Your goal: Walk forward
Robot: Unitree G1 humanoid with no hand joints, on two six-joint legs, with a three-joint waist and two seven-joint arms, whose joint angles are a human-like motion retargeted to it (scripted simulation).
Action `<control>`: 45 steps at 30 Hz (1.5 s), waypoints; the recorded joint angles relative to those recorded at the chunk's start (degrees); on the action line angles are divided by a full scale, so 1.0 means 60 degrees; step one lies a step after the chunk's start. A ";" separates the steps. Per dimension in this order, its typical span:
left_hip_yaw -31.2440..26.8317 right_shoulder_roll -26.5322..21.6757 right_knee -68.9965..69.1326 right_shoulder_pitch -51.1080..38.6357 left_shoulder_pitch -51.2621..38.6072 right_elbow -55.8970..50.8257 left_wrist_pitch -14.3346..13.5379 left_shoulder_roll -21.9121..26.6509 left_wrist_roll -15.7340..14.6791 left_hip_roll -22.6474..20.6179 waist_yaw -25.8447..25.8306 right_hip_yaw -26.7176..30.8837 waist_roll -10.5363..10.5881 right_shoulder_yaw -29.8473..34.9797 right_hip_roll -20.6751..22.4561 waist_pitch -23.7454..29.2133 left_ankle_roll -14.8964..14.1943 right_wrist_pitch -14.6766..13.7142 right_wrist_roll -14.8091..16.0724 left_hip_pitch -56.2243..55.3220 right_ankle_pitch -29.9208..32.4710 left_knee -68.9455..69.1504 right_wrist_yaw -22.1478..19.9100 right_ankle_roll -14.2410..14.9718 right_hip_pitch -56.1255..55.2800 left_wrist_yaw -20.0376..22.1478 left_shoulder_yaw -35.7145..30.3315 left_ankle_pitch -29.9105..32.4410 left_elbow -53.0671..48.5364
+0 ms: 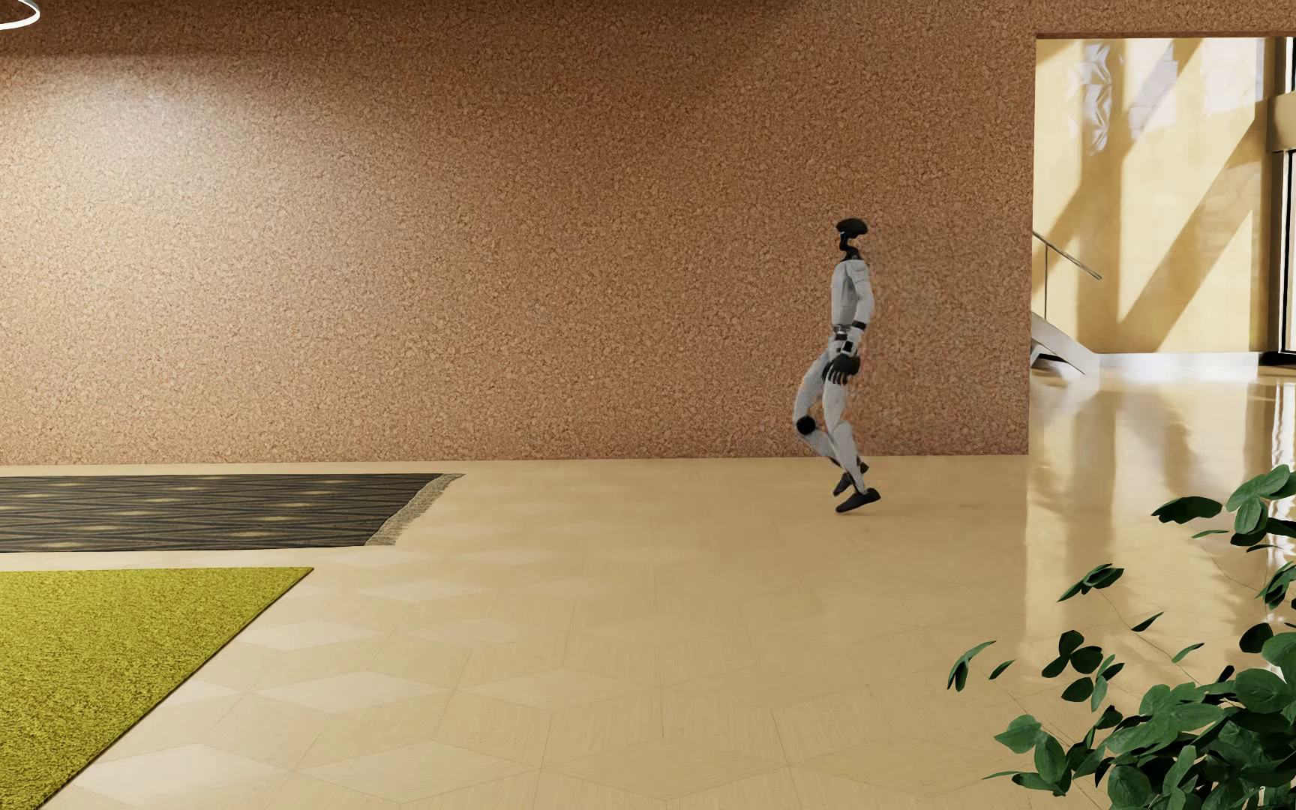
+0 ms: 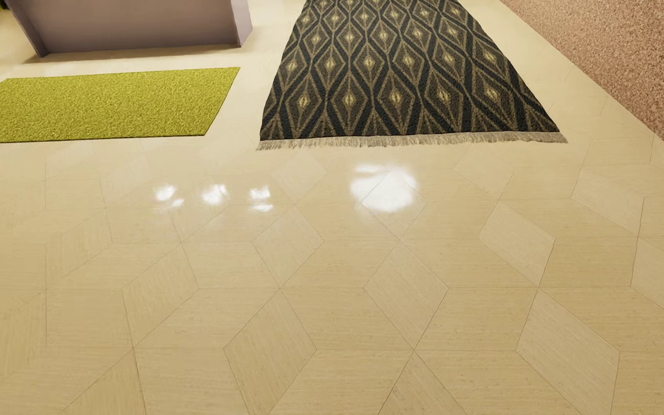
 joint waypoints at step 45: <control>0.0000 0.0319 -0.5329 0.1055 -0.1415 0.0631 0.0000 0.0161 0.0000 0.1273 -0.1653 0.0000 0.0423 0.1126 0.0911 -0.0385 0.0000 0.0000 0.0000 0.1069 0.1225 0.3596 0.0000 0.0000 -0.0811 0.0000 0.1511 0.3989 -0.1089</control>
